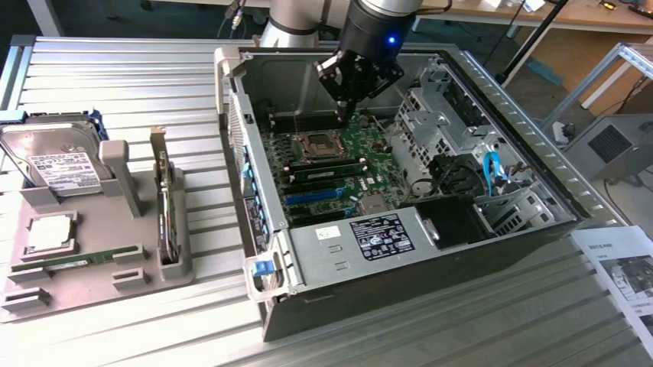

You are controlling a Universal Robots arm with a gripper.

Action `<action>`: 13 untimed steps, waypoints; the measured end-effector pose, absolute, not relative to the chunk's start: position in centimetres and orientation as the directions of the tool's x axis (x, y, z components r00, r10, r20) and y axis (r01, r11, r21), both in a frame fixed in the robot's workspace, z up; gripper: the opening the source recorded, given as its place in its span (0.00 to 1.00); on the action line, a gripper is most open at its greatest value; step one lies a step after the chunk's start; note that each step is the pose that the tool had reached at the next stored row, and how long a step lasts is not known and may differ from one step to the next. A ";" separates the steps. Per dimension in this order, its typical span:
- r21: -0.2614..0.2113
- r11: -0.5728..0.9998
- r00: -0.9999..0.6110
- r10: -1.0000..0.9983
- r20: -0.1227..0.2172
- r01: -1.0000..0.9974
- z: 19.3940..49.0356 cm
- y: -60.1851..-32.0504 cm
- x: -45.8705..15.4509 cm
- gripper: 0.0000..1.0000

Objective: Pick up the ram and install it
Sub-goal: 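Press down the ram until it locks into place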

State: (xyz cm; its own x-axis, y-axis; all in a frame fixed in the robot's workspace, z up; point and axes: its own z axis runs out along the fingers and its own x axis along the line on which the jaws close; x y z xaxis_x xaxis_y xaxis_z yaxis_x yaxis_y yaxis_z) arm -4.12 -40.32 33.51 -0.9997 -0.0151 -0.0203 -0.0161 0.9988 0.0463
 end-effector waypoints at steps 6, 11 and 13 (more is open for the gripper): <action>0.046 0.999 -1.000 0.019 -0.020 0.018 33.5 -40.3 -4.1 0.11; 0.046 0.997 -0.998 0.055 -0.020 0.054 33.5 -40.3 -4.1 0.11; 0.046 0.997 -0.998 0.055 -0.020 0.054 33.5 -40.3 -4.1 0.11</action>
State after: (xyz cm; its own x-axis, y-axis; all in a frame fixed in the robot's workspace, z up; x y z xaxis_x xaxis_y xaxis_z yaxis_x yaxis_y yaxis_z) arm -4.12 -40.32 33.50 -0.9983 0.0552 -0.0204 0.0542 0.9975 0.0463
